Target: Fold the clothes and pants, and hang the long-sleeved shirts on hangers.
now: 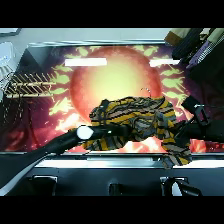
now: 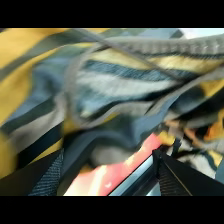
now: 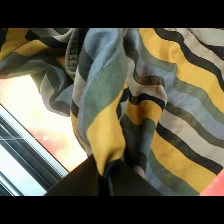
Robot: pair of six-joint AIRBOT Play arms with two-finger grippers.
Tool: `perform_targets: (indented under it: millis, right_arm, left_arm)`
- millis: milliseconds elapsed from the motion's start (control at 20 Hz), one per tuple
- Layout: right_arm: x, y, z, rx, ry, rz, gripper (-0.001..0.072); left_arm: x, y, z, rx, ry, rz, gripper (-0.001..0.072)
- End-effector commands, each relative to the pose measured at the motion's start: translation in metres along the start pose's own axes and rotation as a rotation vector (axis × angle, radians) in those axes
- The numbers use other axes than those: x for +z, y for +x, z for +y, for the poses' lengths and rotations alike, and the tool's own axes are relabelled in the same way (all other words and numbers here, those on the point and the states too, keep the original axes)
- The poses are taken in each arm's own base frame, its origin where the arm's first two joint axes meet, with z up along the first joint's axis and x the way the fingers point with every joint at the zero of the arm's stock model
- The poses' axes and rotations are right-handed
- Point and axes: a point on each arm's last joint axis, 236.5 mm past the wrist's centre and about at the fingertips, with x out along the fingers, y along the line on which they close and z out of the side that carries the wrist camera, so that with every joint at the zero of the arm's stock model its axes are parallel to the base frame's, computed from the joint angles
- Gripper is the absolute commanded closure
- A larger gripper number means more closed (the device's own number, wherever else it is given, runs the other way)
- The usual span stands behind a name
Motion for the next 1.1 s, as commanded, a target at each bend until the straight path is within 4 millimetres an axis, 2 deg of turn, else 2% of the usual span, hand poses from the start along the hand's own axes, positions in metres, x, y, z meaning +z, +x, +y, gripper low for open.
perform_targets:
  millis: [0,100,200,400,650,850,1050]
  right_arm:
    - [0.001,0.0,0.0,-0.001,0.01,-0.003,0.069]
    - [0.002,0.0,-0.002,-0.008,0.01,-0.007,0.069]
    - [0.003,0.0,-0.005,-0.023,0.01,-0.014,0.0689]
    - [0.004,0.0,-0.005,-0.024,0.01,-0.015,0.0689]
    - [0.004,0.0,-0.006,-0.026,0.01,-0.017,0.0689]
    - [0.004,0.0,-0.006,-0.026,0.017,-0.017,0.0689]
    - [0.004,0.0,-0.006,-0.027,0.018,-0.017,0.0689]
  left_arm:
    - [-0.001,0.049,-0.02,-0.024,-0.048,0.027,0.01]
    - [-0.005,0.063,-0.012,-0.01,-0.11,0.042,0.0088]
    - [-0.012,0.068,-0.003,0.006,-0.108,0.063,0.0088]
    - [-0.015,0.065,0.009,0.023,-0.071,0.11,0.0089]
    - [-0.001,0.062,0.035,0.073,-0.114,0.094,0.0089]
    - [-0.013,0.07,0.046,0.093,-0.144,0.12,0.009]
    - [-0.017,0.075,0.051,0.106,-0.192,0.125,0.0094]
